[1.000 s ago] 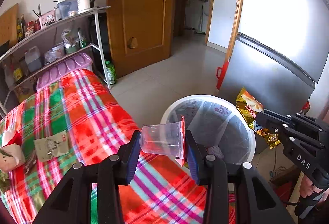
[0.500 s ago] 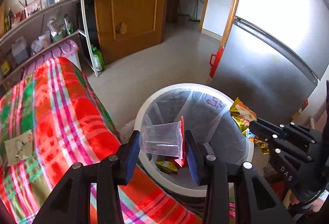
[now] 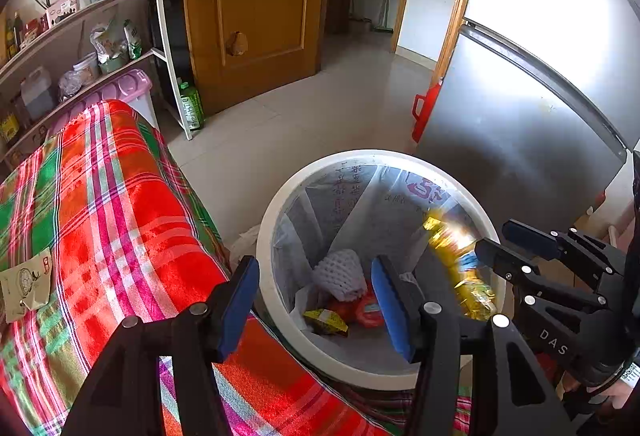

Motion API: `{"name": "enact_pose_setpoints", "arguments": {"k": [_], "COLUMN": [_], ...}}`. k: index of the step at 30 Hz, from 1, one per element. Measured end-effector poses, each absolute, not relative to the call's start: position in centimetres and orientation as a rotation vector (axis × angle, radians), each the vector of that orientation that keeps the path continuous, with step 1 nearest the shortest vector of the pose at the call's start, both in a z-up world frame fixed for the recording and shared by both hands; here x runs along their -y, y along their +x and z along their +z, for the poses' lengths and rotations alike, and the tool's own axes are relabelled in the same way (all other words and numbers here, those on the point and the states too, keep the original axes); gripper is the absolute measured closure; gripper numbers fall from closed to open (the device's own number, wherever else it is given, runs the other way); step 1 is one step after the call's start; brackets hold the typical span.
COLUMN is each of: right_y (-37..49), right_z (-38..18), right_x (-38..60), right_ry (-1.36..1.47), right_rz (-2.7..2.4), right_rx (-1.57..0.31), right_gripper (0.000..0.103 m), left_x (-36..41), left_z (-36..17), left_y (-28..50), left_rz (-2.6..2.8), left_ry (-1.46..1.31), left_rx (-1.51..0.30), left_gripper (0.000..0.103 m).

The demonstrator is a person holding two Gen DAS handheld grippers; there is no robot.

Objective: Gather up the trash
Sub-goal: 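Carry the cup over the white bin and open the left tool while the right tool drops the gold wrapper, then move both open tools back from the bin to the table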

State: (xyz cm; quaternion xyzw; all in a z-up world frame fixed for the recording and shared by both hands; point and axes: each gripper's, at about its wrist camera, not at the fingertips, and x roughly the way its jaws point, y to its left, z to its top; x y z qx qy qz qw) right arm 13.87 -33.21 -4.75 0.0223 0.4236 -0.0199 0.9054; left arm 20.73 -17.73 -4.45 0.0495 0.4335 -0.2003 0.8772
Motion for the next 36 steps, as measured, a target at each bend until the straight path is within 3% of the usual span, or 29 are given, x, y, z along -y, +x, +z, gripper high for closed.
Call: {"name": "enact_pose_setpoints", "arguments": {"k": [31,36], "right_y": [11.6,11.6], "right_z": [0.3,0.8], "right_x": [26.0,24.2], "right_ry": [0.019,0.017], "right_rz": [0.071,0.106], "right_rx": [-0.742,-0.724], "right_gripper": [0.062,0.05], "left_x": [9.3,6.6], "left_z": [0.0,0.5], "left_y": [16.6,15.8], "left_rz": [-0.316,-0.279], "left_ry": [0.019,-0.009], "left_rx": [-0.79,-0.776], "left_gripper": [0.044,0.044]}}
